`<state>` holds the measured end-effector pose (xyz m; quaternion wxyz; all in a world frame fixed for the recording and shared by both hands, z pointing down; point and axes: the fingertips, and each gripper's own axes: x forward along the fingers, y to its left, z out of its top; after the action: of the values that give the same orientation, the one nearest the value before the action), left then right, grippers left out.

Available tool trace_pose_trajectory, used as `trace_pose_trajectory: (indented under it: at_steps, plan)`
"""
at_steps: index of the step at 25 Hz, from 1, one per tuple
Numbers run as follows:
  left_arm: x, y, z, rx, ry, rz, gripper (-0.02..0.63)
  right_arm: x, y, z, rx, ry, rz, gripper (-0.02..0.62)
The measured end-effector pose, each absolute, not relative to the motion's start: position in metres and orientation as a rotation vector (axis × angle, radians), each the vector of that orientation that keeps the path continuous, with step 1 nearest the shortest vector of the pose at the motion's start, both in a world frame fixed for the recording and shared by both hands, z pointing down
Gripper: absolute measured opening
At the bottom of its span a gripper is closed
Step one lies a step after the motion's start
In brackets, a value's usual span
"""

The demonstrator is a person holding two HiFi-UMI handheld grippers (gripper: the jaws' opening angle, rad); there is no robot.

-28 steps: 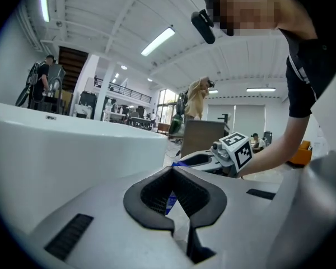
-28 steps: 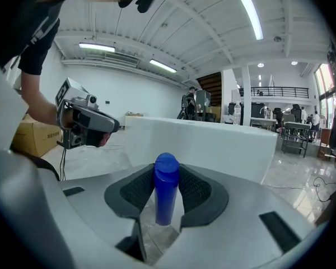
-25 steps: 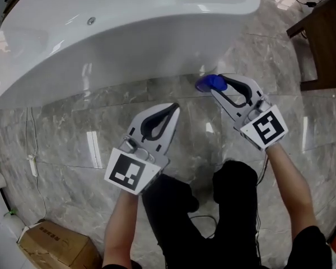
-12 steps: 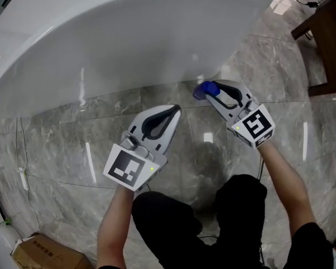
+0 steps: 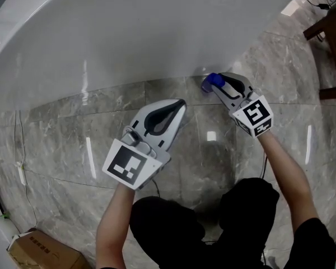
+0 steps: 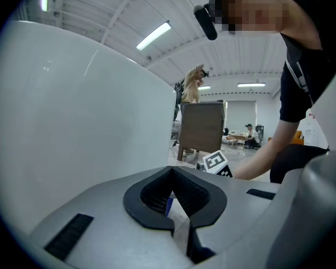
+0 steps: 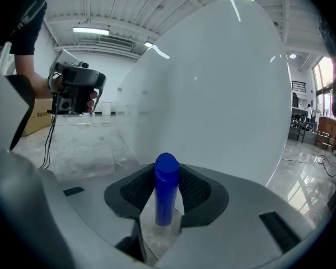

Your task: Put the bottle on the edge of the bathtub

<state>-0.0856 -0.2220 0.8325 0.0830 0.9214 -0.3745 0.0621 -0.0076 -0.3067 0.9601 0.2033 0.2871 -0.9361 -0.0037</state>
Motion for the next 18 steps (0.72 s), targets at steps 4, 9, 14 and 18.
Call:
trace_pose_trajectory:
  at_steps: [4, 9, 14, 18]
  plan:
    - [-0.083, -0.215, 0.836, 2.74, -1.107, 0.189, 0.011, -0.009, -0.313, 0.976, 0.814, -2.595, -0.008, 0.132]
    - [-0.079, -0.208, 0.838, 2.73, -1.094, 0.191, 0.011, -0.012, -0.319, 0.996, 0.828, -2.57, 0.011, 0.132]
    - [-0.079, -0.205, 0.839, 2.729, -1.09, 0.201, 0.011, -0.012, -0.325, 1.007, 0.832, -2.552, 0.019, 0.132]
    - [-0.082, -0.204, 0.841, 2.725, -1.091, 0.204, 0.011, -0.011, -0.328, 1.013, 0.843, -2.541, 0.026, 0.132]
